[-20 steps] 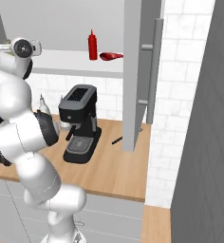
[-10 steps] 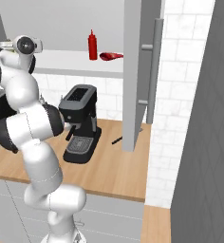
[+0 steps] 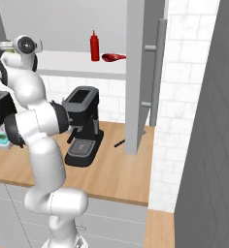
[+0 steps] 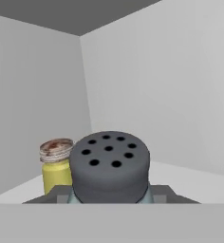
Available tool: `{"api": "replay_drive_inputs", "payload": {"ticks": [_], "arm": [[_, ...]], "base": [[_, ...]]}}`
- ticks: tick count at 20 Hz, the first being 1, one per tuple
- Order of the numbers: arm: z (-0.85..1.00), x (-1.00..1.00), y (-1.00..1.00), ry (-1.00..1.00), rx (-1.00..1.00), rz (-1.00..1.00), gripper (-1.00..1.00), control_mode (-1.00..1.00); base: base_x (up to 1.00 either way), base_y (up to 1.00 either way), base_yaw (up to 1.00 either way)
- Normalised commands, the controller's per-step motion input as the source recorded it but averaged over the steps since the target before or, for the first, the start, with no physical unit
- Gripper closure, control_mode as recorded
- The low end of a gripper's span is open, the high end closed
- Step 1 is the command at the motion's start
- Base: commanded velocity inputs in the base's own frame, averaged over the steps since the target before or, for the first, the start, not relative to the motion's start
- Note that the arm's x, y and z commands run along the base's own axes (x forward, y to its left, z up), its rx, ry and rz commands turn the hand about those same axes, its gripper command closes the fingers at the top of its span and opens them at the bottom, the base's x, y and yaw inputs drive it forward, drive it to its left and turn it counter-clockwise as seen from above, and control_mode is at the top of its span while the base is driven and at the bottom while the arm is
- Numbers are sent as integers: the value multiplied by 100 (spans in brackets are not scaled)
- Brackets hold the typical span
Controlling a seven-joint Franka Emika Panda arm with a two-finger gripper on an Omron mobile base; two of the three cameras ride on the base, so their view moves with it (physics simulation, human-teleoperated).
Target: Put the shaker and condiment bottle from the counter next to their counterparts in the cabinet.
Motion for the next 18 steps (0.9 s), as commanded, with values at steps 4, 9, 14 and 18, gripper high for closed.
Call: {"api": "replay_drive_inputs", "payload": {"ticks": [4,9,14,18], "arm": [[-9,25,21,4,0,0,100,-100],[-7,13,7,4,0,0,100,-100],[-10,4,3,0,0,0,-100,-100],[-2,2,1,-2,0,0,-100,-100]], "base": [[0,0,0],[0,0,0],[0,0,0],[0,0,0]]}}
